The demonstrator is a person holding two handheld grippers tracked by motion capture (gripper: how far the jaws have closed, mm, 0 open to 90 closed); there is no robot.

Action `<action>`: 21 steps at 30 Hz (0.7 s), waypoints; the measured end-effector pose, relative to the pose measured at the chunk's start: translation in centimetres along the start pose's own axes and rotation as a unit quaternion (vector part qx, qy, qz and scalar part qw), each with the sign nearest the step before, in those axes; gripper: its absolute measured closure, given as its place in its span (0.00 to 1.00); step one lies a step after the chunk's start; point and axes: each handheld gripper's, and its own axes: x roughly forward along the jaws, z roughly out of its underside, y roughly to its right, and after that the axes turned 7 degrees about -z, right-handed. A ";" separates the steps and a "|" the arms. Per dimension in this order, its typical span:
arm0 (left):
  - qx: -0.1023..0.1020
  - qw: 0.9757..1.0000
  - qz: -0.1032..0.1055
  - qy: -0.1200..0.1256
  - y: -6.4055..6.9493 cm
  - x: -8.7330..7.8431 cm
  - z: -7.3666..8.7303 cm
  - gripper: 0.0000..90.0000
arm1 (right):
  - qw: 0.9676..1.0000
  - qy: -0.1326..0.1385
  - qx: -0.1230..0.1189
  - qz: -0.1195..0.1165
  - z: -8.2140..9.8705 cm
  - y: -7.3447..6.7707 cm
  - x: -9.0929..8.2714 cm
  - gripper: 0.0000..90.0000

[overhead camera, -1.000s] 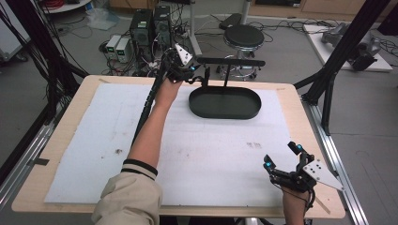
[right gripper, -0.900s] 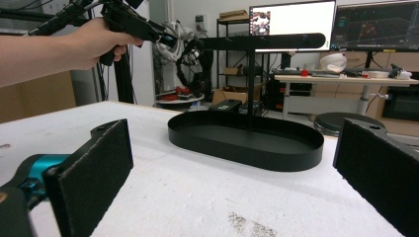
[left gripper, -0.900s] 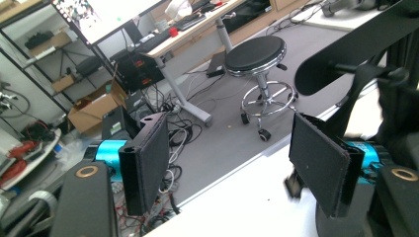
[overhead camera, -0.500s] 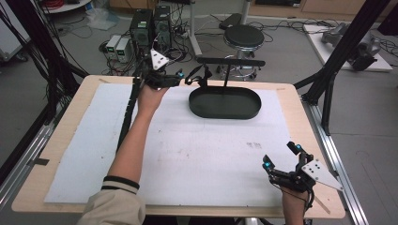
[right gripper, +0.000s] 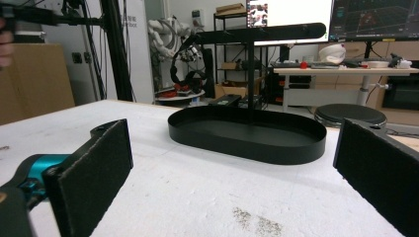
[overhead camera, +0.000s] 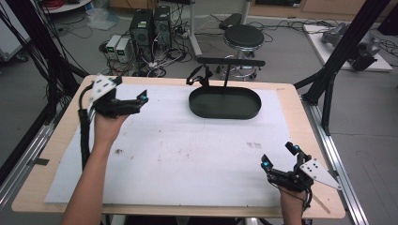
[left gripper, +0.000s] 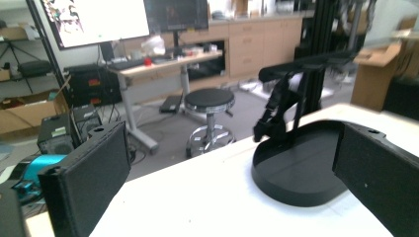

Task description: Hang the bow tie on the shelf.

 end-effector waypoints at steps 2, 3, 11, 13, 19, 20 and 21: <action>-0.007 1.000 -0.001 0.008 -0.4 -2.1 0.5 0.02 | 1.000 0.000 -0.001 0.001 0.0 -0.1 0.0 0.01; -0.011 1.000 -0.001 0.009 -0.6 -3.1 0.7 0.02 | 1.000 0.000 -0.002 0.002 0.0 -0.1 0.0 0.01; 0.001 0.999 -0.031 0.016 -1.1 -9.9 4.0 0.02 | 1.000 -0.001 -0.004 0.007 -0.1 -0.3 0.0 0.01; 0.005 0.999 -0.045 0.023 -1.2 -11.3 5.0 0.02 | 1.000 0.001 -0.003 0.010 -0.2 -0.3 -0.1 0.01; -0.014 0.995 -0.089 0.039 -2.6 -14.5 8.1 0.02 | 1.000 0.004 -0.005 0.017 -0.3 -0.2 -0.4 0.01; -0.018 0.995 -0.093 0.040 -2.9 -14.9 8.6 0.02 | 1.000 0.006 -0.007 0.017 -0.3 -0.2 -0.4 0.01; -0.023 0.995 -0.094 0.040 -3.1 -15.2 9.0 0.02 | 1.000 0.008 -0.009 0.020 -0.3 -0.1 -0.5 0.01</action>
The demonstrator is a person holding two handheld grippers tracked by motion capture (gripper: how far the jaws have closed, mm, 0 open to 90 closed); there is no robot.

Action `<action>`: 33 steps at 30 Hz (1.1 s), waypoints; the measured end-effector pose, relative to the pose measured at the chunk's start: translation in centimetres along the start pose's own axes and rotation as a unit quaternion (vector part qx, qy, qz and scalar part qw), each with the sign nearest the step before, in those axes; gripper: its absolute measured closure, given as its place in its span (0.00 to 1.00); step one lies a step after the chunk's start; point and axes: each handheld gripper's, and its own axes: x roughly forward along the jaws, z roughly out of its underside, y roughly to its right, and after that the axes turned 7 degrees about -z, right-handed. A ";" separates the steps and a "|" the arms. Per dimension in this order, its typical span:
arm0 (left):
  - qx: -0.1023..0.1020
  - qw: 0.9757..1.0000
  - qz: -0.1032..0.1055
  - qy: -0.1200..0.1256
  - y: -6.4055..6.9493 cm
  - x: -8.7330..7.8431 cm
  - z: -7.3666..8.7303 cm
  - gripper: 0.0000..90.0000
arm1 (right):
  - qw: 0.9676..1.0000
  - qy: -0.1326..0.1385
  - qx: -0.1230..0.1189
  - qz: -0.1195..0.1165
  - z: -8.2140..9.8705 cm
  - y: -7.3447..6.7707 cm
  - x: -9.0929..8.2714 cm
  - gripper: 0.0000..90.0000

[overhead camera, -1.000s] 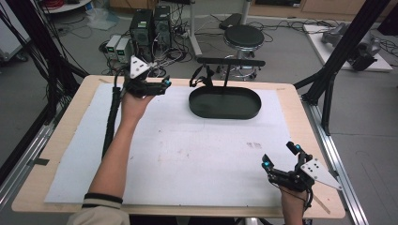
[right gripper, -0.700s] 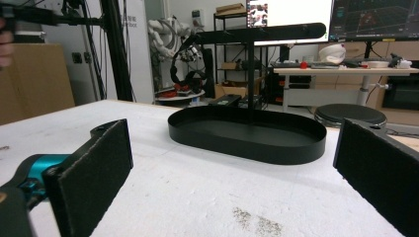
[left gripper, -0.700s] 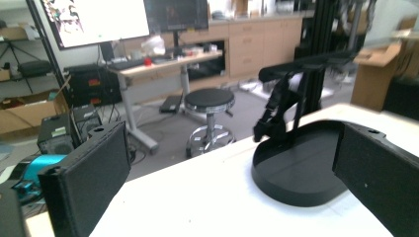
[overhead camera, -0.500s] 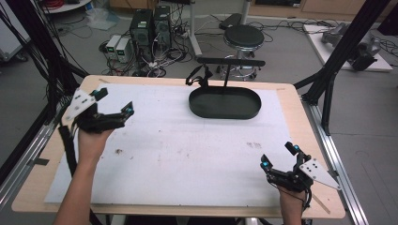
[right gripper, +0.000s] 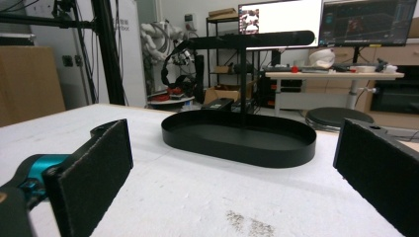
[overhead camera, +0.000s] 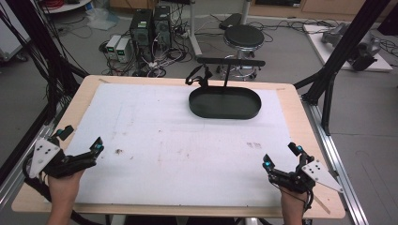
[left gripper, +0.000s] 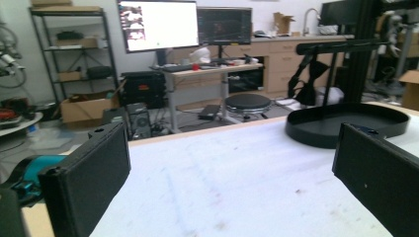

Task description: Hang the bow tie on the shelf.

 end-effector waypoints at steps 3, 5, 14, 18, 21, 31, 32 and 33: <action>-0.005 1.000 -0.009 0.006 -0.6 -0.7 0.6 0.02 | 1.000 0.002 0.000 0.002 0.0 0.1 -0.1 0.01; -0.007 1.000 -0.012 0.013 -0.9 -1.1 0.9 0.02 | 1.000 0.004 -0.003 0.004 0.0 0.1 -0.2 0.01; 0.000 0.999 -0.004 0.038 -0.9 -2.0 1.4 0.02 | 1.000 0.011 -0.005 0.001 -0.1 -0.1 -0.1 0.01; -0.001 0.999 -0.006 0.036 -1.0 -2.0 1.9 0.02 | 1.000 0.012 -0.004 -0.001 -0.1 -0.3 0.0 0.01; -0.006 0.999 -0.005 0.032 -1.1 -1.9 2.3 0.02 | 1.000 0.012 -0.008 -0.001 -0.1 -0.3 0.0 0.01; -0.010 1.000 0.007 0.026 -1.0 -1.8 2.7 0.02 | 1.000 0.014 0.002 0.002 0.1 -0.2 -0.1 0.01; -0.008 1.000 0.009 0.024 -1.0 -1.7 2.7 0.02 | 1.000 0.014 0.002 0.001 0.1 -0.2 -0.1 0.01; -0.009 1.000 0.011 0.023 -1.0 -1.7 2.7 0.02 | 1.000 0.014 0.001 0.002 0.1 -0.2 -0.1 0.01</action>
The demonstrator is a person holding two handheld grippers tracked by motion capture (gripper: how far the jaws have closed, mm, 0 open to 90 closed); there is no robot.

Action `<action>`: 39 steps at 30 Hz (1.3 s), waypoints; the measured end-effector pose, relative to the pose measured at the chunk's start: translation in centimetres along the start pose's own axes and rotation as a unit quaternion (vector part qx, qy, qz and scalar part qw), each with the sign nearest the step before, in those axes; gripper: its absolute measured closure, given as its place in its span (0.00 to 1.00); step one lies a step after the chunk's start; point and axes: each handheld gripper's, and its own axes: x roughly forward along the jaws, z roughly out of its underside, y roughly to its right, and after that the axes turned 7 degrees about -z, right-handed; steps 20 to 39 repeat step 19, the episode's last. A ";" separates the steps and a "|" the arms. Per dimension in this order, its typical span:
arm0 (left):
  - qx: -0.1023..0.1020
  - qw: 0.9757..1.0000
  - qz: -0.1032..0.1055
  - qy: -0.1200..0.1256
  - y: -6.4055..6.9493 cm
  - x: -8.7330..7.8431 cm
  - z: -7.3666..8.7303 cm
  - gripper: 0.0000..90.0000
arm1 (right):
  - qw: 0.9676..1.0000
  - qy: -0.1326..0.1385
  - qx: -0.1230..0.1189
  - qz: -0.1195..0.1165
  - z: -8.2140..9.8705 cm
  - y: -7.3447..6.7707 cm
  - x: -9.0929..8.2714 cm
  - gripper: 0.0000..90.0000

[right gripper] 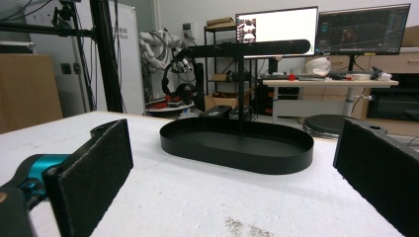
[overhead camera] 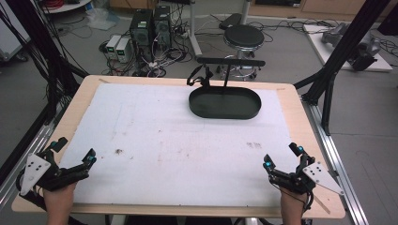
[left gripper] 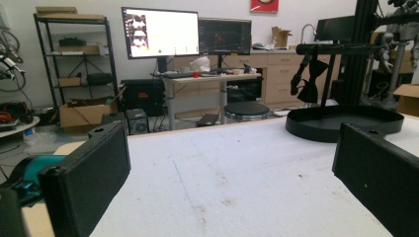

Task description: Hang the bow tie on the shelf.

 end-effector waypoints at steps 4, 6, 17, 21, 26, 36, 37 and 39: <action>0.000 1.000 0.004 0.001 0.1 0.1 0.0 0.02 | 1.000 0.003 -0.003 0.004 0.0 0.0 -0.1 0.01; -0.001 1.000 0.005 0.001 0.1 0.1 0.1 0.02 | 1.000 0.003 0.001 0.004 0.0 0.0 -0.2 0.01; -0.009 1.000 0.010 0.002 -0.1 0.1 0.3 0.02 | 1.000 0.002 -0.002 0.003 0.0 0.0 -0.1 0.01; -0.011 1.000 0.010 0.002 -0.1 0.2 0.3 0.02 | 1.000 0.003 -0.001 0.002 0.0 0.0 -0.1 0.01; -0.011 1.000 0.010 0.002 -0.1 0.2 0.3 0.02 | 1.000 0.003 -0.001 0.002 0.0 0.0 -0.1 0.01; -0.011 1.000 0.010 0.002 -0.1 0.2 0.3 0.02 | 1.000 0.003 -0.001 0.002 0.0 0.0 -0.1 0.01; -0.011 1.000 0.010 0.002 -0.1 0.2 0.3 0.02 | 1.000 0.003 -0.001 0.002 0.0 0.0 -0.1 0.01; -0.011 1.000 0.010 0.002 -0.1 0.2 0.3 0.02 | 1.000 0.003 -0.001 0.002 0.0 0.0 -0.1 0.01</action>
